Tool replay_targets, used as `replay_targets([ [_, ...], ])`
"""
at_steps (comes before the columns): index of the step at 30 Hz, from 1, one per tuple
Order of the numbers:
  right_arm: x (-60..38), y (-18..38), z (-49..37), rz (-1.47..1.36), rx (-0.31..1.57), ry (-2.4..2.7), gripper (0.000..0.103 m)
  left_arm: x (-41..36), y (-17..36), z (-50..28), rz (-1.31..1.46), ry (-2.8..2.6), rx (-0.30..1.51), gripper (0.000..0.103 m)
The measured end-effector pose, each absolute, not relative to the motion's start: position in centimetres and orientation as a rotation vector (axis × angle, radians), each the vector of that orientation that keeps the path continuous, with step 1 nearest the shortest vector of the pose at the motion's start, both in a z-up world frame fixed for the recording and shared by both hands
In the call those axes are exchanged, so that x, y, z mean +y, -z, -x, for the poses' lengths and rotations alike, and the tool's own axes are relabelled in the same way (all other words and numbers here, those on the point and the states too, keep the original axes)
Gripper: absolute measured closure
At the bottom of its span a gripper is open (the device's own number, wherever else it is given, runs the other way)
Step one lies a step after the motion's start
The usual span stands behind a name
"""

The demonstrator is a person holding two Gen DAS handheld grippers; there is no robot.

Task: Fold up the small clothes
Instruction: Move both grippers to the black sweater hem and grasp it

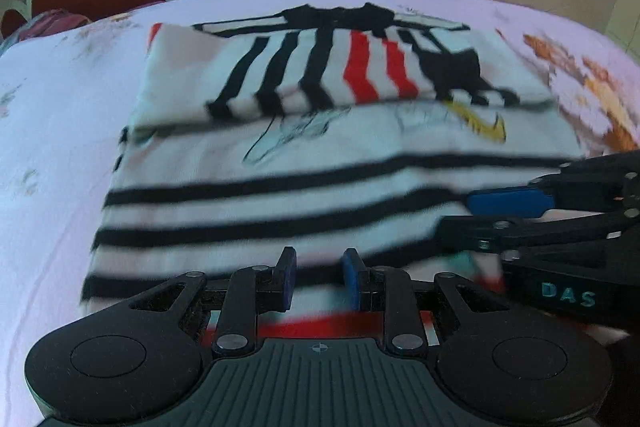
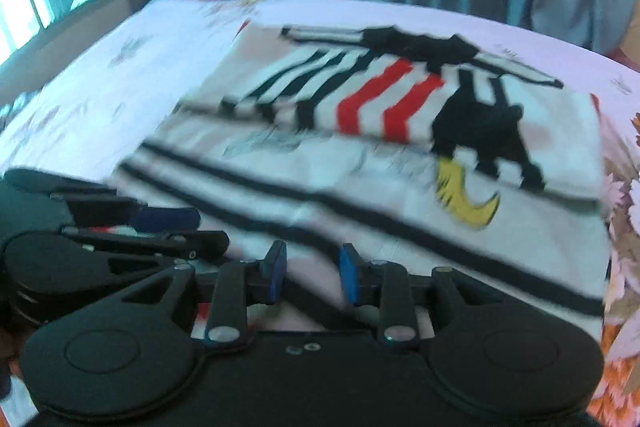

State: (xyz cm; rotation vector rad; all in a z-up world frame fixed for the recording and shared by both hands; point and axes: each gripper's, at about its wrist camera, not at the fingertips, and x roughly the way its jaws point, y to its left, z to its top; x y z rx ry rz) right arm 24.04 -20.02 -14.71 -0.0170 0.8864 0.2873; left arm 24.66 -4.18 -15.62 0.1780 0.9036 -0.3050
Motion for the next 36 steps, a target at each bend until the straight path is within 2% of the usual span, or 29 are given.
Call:
replay_targets([
  [3,-20.3,15.6,-22.0,0.100,0.898,-0.239,0.075,-2.3,16.0,-22.9,-0.236,0.290,0.880,0.074],
  [5,-21.3,15.6,-20.6,0.110,0.894,-0.195,0.076,-0.6,16.1,-22.1,-0.228,0.267,0.883,0.065],
  [10,-23.6,15.4,-17.7,0.071,0.914,-0.056,0.075,1.8,15.9,-20.5,-0.212,0.278,0.886,0.065],
  [16,-22.9,13.8,-13.7,-0.007,0.918,0.014,0.068,4.6,14.1,-17.7,-0.147,0.258,0.894,0.064],
  [20,-23.3,13.7,-10.5,-0.033,0.928,0.097,0.052,7.5,14.2,-15.6,-0.119,0.241,0.923,0.064],
  [26,-24.4,14.3,-6.9,-0.098,0.950,0.200,0.051,10.6,15.6,-13.6,-0.029,0.234,0.973,0.064],
  [29,-24.8,14.5,-5.8,-0.128,0.956,0.244,0.041,10.7,15.9,-13.1,-0.001,0.261,0.983,0.064],
  [36,-25.3,15.4,-4.3,-0.260,0.977,0.273,0.041,10.8,16.3,-13.1,0.131,0.335,1.024,0.063],
])
